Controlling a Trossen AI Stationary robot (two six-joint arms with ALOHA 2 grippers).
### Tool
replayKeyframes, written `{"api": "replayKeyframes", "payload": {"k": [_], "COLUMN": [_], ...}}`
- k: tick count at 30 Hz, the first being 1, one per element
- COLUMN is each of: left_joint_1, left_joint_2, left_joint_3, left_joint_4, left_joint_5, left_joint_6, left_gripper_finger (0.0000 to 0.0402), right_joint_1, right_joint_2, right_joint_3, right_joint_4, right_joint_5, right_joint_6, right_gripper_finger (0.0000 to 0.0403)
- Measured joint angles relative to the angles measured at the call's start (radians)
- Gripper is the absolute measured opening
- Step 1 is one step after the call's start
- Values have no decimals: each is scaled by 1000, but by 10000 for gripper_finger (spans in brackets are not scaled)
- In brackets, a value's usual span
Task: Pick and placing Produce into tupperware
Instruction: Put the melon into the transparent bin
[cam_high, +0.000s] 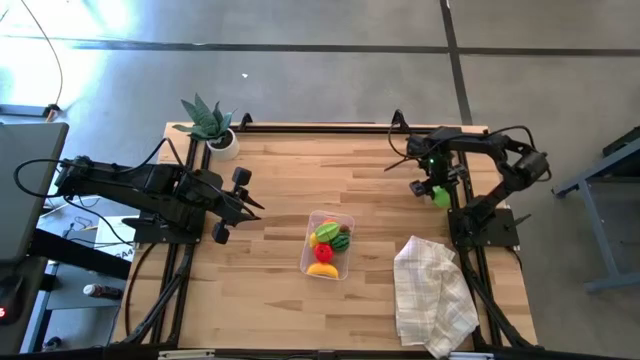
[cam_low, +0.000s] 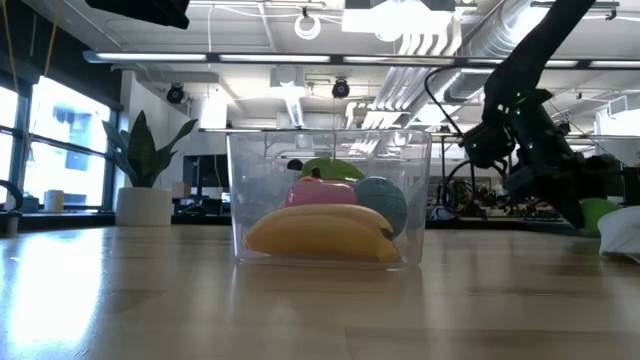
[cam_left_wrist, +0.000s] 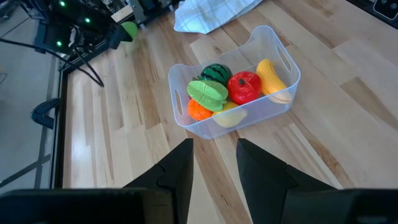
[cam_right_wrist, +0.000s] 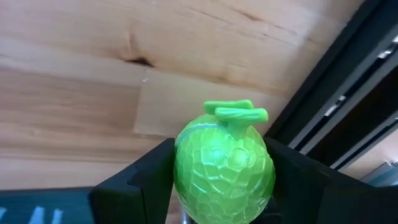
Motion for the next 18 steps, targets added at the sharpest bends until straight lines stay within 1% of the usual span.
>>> {"api": "replayKeyframes", "payload": {"k": [6,11,18], "left_joint_1": [0,0,0], "left_joint_2": [0,0,0], "left_joint_3": [0,0,0], "left_joint_4": [0,0,0], "left_joint_5": [0,0,0], "left_joint_6": [0,0,0], "left_gripper_finger": [111,111,111], "right_joint_1": [0,0,0], "right_joint_2": [-92,-181,-292], "right_joint_3": [1,2,84], "right_joint_4": [-17,-17,-19], "right_joint_5": [-14,-58,-83], "right_joint_6": [20,37,60], "right_gripper_finger": [209,209,209]}}
